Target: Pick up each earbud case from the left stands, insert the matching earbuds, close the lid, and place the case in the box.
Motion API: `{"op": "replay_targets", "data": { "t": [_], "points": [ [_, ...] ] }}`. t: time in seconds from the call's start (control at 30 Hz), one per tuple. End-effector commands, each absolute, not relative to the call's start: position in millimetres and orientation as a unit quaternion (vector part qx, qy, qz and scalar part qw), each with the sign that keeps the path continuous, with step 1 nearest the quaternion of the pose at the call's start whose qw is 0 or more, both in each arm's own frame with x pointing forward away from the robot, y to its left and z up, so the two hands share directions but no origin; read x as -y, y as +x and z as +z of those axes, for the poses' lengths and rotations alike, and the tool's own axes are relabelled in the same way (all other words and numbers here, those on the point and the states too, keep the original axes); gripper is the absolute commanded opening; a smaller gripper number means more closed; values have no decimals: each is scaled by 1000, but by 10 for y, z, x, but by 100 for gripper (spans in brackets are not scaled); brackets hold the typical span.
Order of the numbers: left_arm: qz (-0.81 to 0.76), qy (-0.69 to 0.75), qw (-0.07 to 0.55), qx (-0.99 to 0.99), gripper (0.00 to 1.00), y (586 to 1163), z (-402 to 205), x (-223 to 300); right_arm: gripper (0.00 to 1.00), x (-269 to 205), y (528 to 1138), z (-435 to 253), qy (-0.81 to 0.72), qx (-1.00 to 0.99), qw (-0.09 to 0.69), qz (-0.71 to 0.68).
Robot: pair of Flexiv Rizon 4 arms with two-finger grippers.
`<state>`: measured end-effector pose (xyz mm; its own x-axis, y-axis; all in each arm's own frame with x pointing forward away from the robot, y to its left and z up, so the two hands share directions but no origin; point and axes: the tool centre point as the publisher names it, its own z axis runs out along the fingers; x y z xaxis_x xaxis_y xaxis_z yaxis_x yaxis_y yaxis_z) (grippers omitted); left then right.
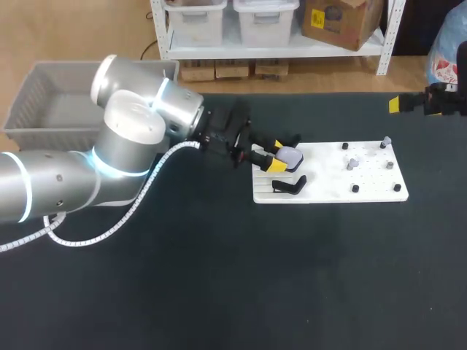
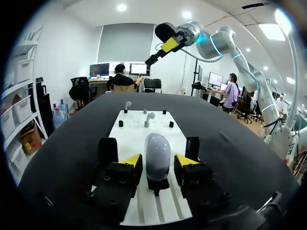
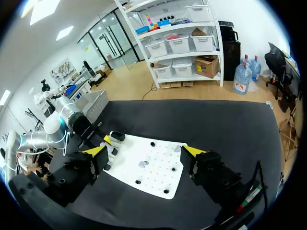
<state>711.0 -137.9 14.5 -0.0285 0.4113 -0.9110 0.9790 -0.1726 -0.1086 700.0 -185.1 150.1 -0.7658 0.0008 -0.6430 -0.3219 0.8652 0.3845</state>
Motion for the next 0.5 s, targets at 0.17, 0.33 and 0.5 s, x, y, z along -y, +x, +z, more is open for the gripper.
{"op": "replay_targets", "data": {
  "t": [0.17, 0.33, 0.5],
  "points": [
    [-445, 621, 318, -562, 27, 7070, 131, 1362, 100, 1852, 6999, 1502, -89, -907, 331, 244],
    [-442, 621, 319, -563, 0, 7037, 145, 1346, 100, 1852, 6999, 1502, -89, -907, 331, 244],
    [-437, 623, 327, -561, 0, 6997, 208, 1320, 100, 1852, 6999, 1502, -89, -907, 331, 244]
  ]
}}
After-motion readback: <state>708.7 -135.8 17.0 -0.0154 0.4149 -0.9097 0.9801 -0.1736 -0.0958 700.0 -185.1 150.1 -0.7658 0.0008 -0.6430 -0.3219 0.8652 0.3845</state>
